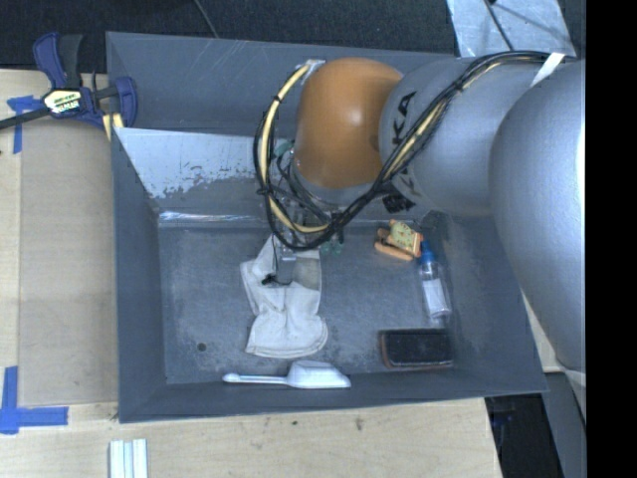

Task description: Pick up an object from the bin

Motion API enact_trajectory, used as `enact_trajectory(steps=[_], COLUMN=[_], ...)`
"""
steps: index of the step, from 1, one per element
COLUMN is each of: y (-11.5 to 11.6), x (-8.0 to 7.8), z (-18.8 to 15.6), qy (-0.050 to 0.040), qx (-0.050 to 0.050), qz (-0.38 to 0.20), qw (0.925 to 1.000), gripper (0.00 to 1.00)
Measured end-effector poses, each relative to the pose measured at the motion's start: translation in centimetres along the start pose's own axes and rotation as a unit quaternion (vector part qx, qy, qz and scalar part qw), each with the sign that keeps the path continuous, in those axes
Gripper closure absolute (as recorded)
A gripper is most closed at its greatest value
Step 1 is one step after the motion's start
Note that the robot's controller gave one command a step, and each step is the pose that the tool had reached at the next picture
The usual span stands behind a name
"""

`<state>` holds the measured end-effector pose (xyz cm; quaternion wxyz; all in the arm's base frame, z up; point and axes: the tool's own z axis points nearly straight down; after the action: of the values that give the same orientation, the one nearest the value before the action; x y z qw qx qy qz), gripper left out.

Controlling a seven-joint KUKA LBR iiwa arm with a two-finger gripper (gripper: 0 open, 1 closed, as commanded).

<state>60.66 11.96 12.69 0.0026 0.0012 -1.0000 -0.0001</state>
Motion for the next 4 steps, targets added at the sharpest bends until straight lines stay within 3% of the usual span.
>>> enact_trajectory(steps=[1, 2, 4], y=[-0.1, -0.8, -1.6], x=[-0.2, -1.9, -1.6], z=[-0.5, 4.1, 5.5], qy=[-0.0039, -0.0054, -0.0022], qx=[0.0, 0.0, 0.0], qz=[0.001, -0.059, -0.096], qw=[1.0, 0.9982, 0.9953], gripper=[0.0, 0.0, 0.0])
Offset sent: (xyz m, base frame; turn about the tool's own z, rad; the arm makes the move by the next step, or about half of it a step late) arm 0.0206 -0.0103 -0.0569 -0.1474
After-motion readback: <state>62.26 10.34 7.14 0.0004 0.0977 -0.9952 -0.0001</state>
